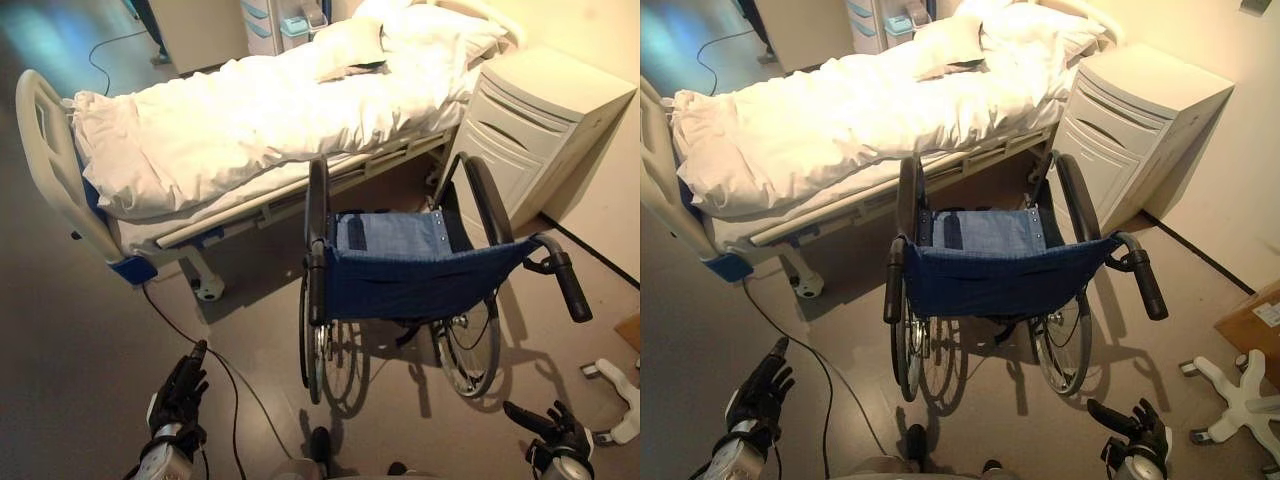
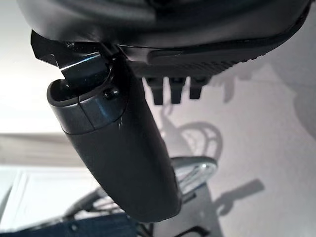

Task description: Push the wheelchair next to the bed

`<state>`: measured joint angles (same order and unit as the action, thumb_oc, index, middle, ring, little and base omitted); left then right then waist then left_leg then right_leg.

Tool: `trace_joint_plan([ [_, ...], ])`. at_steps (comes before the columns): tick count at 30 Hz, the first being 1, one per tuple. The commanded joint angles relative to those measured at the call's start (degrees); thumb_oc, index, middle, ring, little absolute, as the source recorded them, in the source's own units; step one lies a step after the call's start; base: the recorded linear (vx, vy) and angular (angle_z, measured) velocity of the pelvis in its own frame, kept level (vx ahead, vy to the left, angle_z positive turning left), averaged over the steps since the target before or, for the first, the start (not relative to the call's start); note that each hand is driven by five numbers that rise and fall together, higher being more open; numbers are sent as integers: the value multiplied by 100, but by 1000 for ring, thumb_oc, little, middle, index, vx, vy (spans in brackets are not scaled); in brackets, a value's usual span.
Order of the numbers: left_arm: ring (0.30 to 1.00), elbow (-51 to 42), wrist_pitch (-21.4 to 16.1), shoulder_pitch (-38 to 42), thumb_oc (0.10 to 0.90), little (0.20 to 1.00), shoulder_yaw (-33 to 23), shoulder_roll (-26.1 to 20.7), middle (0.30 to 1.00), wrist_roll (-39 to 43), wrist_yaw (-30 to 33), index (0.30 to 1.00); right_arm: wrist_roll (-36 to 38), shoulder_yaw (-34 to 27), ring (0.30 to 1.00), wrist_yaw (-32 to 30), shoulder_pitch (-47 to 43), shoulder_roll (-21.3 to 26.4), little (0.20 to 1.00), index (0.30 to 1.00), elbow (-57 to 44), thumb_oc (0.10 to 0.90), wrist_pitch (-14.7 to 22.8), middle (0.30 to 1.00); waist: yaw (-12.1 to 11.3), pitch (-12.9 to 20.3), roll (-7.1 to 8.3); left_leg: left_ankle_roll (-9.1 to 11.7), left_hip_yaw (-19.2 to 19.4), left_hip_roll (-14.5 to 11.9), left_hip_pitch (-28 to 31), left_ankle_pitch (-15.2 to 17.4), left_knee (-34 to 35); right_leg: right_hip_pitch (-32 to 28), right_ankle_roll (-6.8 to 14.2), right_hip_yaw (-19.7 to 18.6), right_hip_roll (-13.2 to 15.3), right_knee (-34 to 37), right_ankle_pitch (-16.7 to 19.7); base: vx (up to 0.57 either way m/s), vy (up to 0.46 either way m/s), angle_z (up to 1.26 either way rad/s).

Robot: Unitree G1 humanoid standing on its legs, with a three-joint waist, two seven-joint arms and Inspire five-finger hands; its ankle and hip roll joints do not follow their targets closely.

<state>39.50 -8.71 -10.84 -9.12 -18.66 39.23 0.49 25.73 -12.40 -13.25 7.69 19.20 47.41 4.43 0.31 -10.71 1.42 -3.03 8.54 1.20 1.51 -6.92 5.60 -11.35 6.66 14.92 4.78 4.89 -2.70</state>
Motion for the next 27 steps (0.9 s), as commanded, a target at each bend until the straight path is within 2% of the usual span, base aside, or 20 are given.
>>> trace_joint_plan([
  [1, 900, 131, -667, 432, 800, 900, 104, -211, 900, -407, -155, 900, -523, 175, 900, 182, -310, 176, 900, 900, 60, 800, 628, 900, -157, 15, -54, 256, 275, 50, 663, 933, -74, 627, 0, 21, -118, -470, 263, 0, 0, 0],
  [2, 900, 422, -611, 428, 800, 900, 219, -128, 900, -480, -151, 900, -938, 402, 900, 329, -296, 111, 900, 900, 290, 800, 573, 900, -159, 14, -65, 249, 263, 60, 661, 939, -92, 621, -13, 18, -124, -475, 256, 0, 0, 0],
  [9, 900, 1603, -243, 544, 800, 900, 825, 96, 900, -1524, -44, 900, -1732, 1576, 900, 1156, -369, -186, 900, 900, 788, 800, 339, 900, -132, 17, -73, 251, 232, 79, 636, 942, -188, 580, -62, 41, -121, -484, 215, 0, 0, 0],
  [13, 900, 1939, 32, 574, 800, 900, 1156, 251, 900, -1710, -270, 900, -1519, 1844, 900, 1589, -455, -333, 900, 900, 1227, 800, 67, 900, -161, 35, -77, 258, 190, 90, 635, 934, -204, 531, -86, 82, -129, -468, 196, 0, 0, 0],
  [17, 900, 1989, 188, 583, 800, 900, 1378, 465, 900, -1613, -370, 900, -1560, 1947, 900, 1792, -543, -464, 900, 900, 1461, 800, -96, 900, -216, 48, -90, 270, 138, 98, 643, 923, -196, 491, -103, 136, -127, -456, 190, 0, 0, 0],
  [20, 900, 1941, 288, 643, 800, 900, 1563, 625, 900, -1542, -503, 900, -1763, 2249, 900, 1999, -670, -531, 900, 900, 1302, 800, -219, 900, -287, 67, -67, 272, 66, 119, 625, 918, -218, 466, -115, 195, -120, -446, 191, 7, -26, 8],
  [27, 900, 1706, 282, 740, 800, 900, 1879, 543, 900, -1742, -609, 900, -1873, 2552, 900, 2193, -769, -475, 900, 900, 1241, 800, -488, 900, -368, 110, -42, 288, -11, 130, 616, 879, -187, 439, -124, 277, -132, -417, 197, 1, -22, 16],
])
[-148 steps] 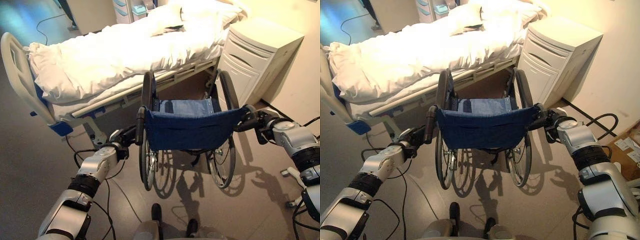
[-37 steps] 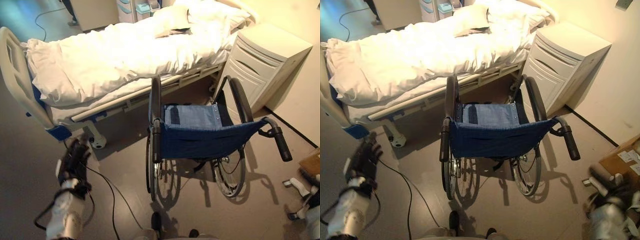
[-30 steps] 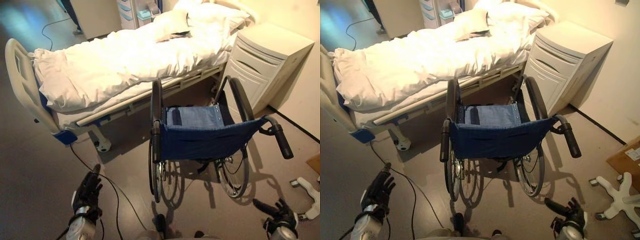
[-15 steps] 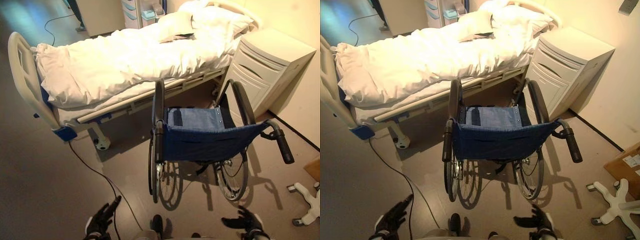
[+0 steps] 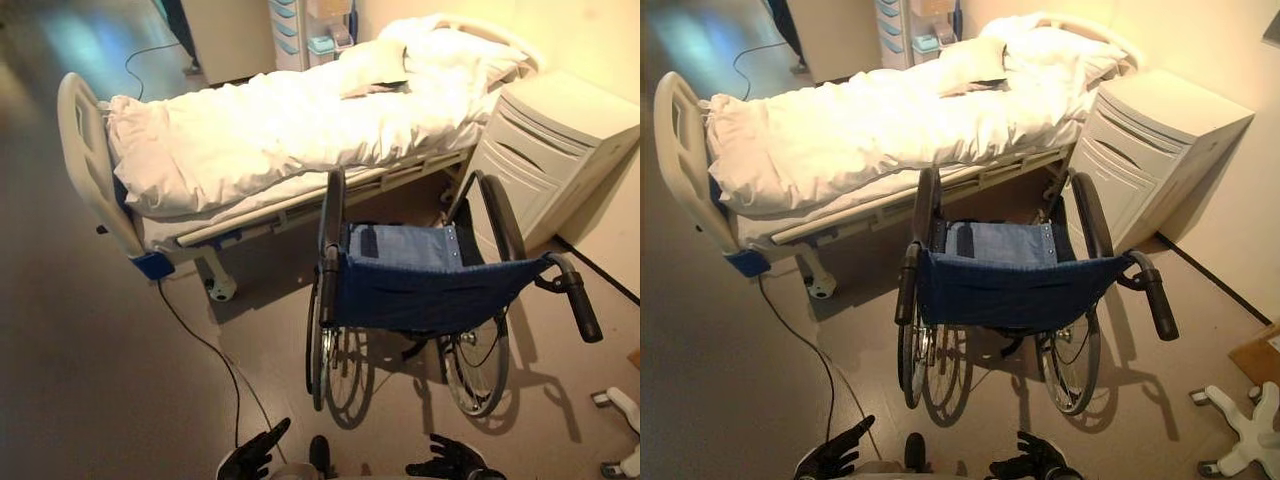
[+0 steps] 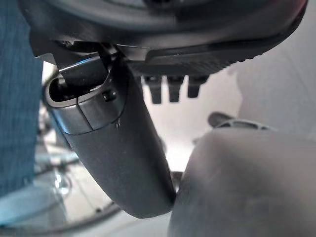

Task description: Push the wheelchair next to the bed

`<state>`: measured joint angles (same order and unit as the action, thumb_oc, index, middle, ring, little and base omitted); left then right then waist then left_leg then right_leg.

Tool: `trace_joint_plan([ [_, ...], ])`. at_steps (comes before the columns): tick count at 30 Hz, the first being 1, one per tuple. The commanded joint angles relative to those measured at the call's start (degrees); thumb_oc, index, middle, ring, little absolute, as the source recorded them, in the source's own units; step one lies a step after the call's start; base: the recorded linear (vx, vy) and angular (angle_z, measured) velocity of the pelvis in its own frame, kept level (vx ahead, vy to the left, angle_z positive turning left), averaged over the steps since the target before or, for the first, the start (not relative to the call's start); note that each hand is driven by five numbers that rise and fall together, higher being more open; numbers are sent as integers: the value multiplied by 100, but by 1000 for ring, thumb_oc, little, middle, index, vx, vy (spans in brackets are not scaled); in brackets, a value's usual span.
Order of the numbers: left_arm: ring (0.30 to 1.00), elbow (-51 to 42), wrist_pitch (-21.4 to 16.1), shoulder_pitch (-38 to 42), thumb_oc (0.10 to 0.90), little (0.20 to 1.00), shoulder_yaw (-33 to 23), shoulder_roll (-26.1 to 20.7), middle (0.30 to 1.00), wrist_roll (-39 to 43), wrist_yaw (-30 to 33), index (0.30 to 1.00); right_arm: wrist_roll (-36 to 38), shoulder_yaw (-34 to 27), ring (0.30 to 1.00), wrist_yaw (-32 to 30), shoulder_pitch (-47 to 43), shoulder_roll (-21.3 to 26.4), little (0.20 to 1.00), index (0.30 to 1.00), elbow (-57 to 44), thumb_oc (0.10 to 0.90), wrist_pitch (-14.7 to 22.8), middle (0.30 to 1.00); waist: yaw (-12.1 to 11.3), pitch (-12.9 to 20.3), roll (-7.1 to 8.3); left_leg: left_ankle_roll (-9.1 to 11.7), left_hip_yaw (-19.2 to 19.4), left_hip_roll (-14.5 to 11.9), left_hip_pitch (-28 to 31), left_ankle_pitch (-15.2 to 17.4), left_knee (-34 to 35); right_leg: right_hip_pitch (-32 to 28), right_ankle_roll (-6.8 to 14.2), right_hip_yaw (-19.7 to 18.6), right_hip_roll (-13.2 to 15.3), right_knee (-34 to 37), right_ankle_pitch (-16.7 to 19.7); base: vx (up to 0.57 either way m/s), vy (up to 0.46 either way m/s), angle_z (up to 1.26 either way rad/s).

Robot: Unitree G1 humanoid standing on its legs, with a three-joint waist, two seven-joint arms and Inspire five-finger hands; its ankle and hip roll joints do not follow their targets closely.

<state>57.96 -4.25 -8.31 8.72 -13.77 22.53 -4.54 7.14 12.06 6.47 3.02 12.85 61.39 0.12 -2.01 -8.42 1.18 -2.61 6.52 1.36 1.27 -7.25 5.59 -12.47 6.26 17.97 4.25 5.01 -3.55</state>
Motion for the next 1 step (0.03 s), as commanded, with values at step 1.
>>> trace_joint_plan([
  [1, 900, -163, -122, 517, 800, 900, 112, 28, 900, -14, -123, 900, 17, 110, 900, 228, -317, 172, 900, 900, -133, 800, -75, 900, -137, -112, -17, 245, 187, 115, 639, 908, -186, 551, -85, -28, -85, -431, 281, 8, -15, 17],
])
